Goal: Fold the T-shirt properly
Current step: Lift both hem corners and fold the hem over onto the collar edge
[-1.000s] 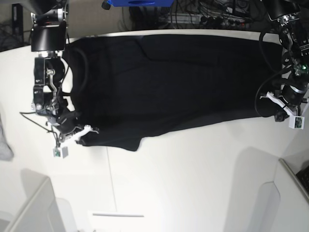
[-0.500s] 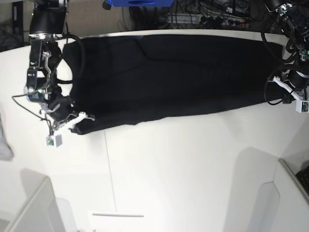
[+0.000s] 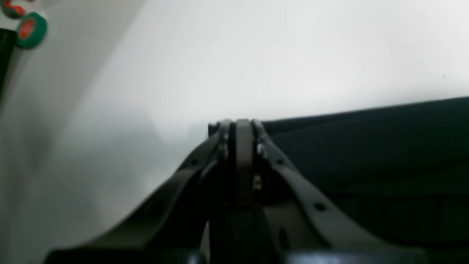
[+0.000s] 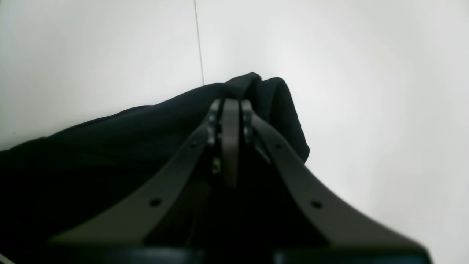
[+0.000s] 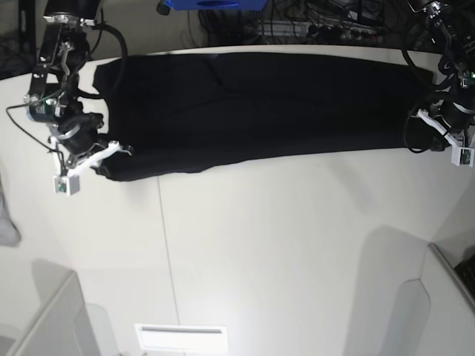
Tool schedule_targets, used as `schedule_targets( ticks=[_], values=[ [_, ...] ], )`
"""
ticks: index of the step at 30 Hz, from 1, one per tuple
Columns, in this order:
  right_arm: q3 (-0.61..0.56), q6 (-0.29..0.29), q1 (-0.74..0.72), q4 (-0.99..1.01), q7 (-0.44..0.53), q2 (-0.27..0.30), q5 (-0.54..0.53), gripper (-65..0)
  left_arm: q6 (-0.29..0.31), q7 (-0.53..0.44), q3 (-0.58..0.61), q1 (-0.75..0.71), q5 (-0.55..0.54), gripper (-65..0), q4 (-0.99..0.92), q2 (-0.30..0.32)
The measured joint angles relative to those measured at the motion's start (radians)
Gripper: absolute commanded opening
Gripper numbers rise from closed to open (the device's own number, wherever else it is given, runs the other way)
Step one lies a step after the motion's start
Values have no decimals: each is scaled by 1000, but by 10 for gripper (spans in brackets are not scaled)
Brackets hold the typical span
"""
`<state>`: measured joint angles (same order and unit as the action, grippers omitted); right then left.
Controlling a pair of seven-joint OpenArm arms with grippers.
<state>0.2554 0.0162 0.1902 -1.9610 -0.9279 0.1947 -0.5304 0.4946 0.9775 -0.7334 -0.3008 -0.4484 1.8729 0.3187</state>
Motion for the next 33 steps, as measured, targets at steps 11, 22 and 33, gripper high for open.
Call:
schedule_targets(
  ticks=[11,22,33],
  values=[
    [6,-1,74,-23,4,4,-169,-650,0,3,-40,-23,4,-650,40,3],
    [11,-8,132,-29,11,1,-252,-650,1,-1,-39,-79,-1,-650,40,2],
    [119,-8,219,-31,4,3,-402,-650,1,-1,-39,-79,2,-650,40,3]
  ],
)
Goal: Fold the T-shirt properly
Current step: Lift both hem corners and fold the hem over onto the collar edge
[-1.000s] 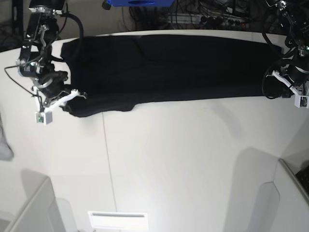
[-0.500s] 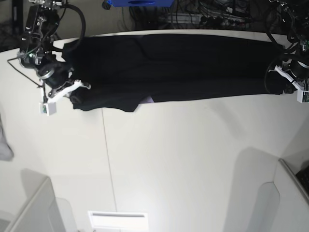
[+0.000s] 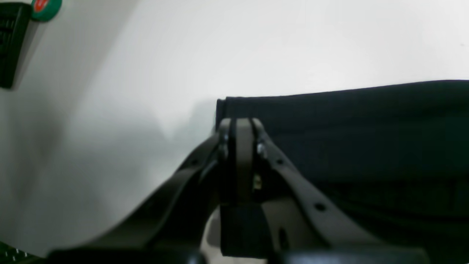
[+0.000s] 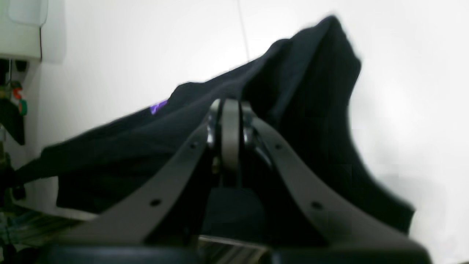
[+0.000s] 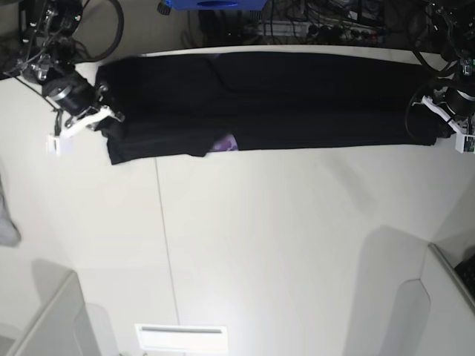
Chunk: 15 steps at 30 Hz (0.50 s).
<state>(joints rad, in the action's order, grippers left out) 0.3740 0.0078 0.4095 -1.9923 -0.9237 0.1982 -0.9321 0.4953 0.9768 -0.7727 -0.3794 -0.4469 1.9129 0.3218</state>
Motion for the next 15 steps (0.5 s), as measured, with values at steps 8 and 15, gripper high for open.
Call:
schedule_targets(
  ticks=[8,15],
  values=[
    [-1,0,40,0,5,0,-4,-650,0,6,0,-37,1,-650,1,0],
    [-1,2,98,-1,7,-3,-4,-650,0,-1,0,-87,4,-650,1,0]
  ],
)
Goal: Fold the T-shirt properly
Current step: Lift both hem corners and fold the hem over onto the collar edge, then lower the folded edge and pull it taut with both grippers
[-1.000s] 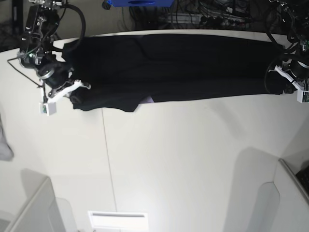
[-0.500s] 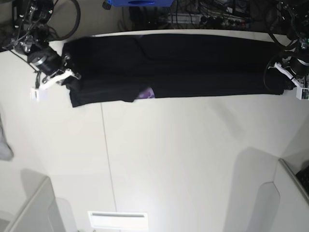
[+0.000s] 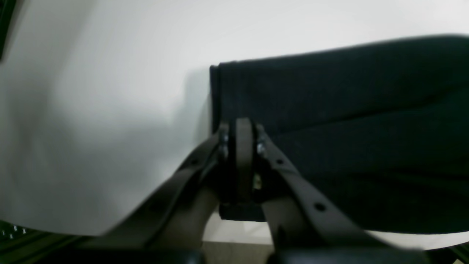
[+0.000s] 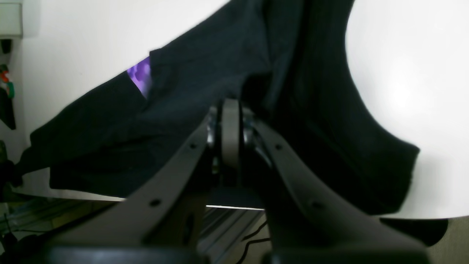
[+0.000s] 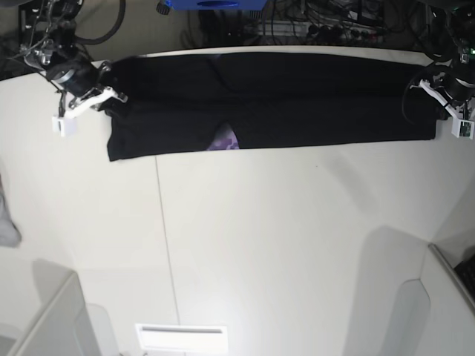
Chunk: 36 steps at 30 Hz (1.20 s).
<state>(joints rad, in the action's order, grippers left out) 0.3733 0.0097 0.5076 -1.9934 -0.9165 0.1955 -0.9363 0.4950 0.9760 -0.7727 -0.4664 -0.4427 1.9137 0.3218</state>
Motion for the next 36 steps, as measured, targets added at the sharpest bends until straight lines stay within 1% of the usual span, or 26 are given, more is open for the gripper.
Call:
schedule_targets(
  ticks=[6,11,14,24,29,36],
  values=[
    [0,1,17,0,0,0,0,-650,0,-10,4,-12,0,-650,0,0],
    [0,1,29,0,3,0,0,-650,0,0,9,-55,0,-650,0,-1],
    [0,1,39,2,3,2,4,-650,0,-14,9,-71,-2,-650,0,0],
    [3,1,37,2,2,3,5,-650,0,-11,10,-71,0,-650,-3,0],
    [2,1,36,4,-1,-2,101,-650,0,-10,10,-71,0,-650,-3,0],
    [2,1,36,4,-1,-3,106,-650,0,-1,10,-92,0,-650,-6,0]
  ],
)
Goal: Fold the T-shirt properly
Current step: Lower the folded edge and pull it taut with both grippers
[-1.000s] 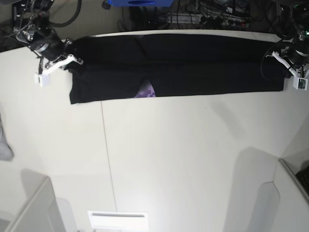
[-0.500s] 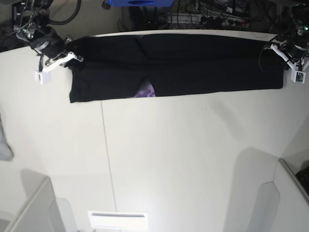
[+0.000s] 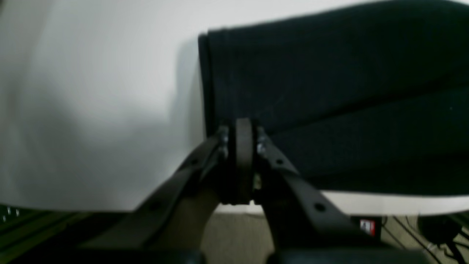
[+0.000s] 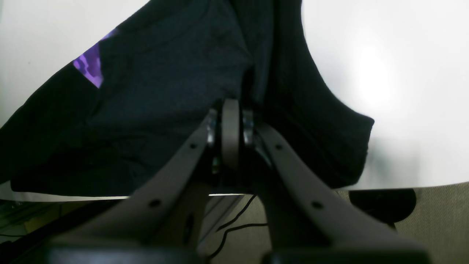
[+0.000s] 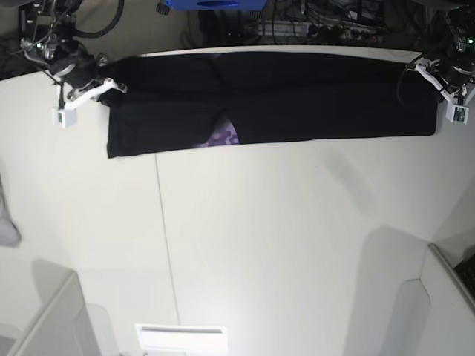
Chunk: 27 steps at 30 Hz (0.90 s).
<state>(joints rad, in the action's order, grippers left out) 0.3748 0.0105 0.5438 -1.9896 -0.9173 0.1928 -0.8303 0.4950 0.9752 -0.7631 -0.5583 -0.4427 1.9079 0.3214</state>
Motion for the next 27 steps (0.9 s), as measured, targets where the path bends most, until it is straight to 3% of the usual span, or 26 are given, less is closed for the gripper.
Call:
schedule_targets(
  ticks=[3,5,7,9,13,17,19,22,24,26,27],
  values=[
    [0,0,4,0,0,0,0,-650,0,0,0,-2,0,-650,0,0],
    [0,0,6,0,0,0,1,-552,-1,-10,0,-11,0,-650,0,0],
    [1,0,6,0,1,0,1,-459,-1,-10,-2,-19,0,-569,0,-1],
    [1,0,6,0,0,0,2,-392,-1,-9,-7,-22,0,-449,0,0],
    [3,0,6,0,5,0,1,-380,-1,-10,-10,-22,10,-247,0,0],
    [6,0,6,0,8,-14,2,-380,-1,-10,-10,-17,119,-169,4,-1],
    [6,2,5,0,12,-27,1,-380,-1,-11,-10,-16,127,-173,5,-6],
    [-2,100,-2,-1,89,-26,6,-395,0,-14,-10,-14,124,-234,29,-38],
    [-2,139,-35,0,106,-26,9,-467,0,-12,-5,6,125,-378,31,-66],
    [-2,142,-74,2,109,-26,15,-593,0,-11,-3,48,130,-594,18,-87],
    [-2,146,-89,9,103,-26,13,-650,0,-12,-3,64,133,-650,11,-93]
  ],
)
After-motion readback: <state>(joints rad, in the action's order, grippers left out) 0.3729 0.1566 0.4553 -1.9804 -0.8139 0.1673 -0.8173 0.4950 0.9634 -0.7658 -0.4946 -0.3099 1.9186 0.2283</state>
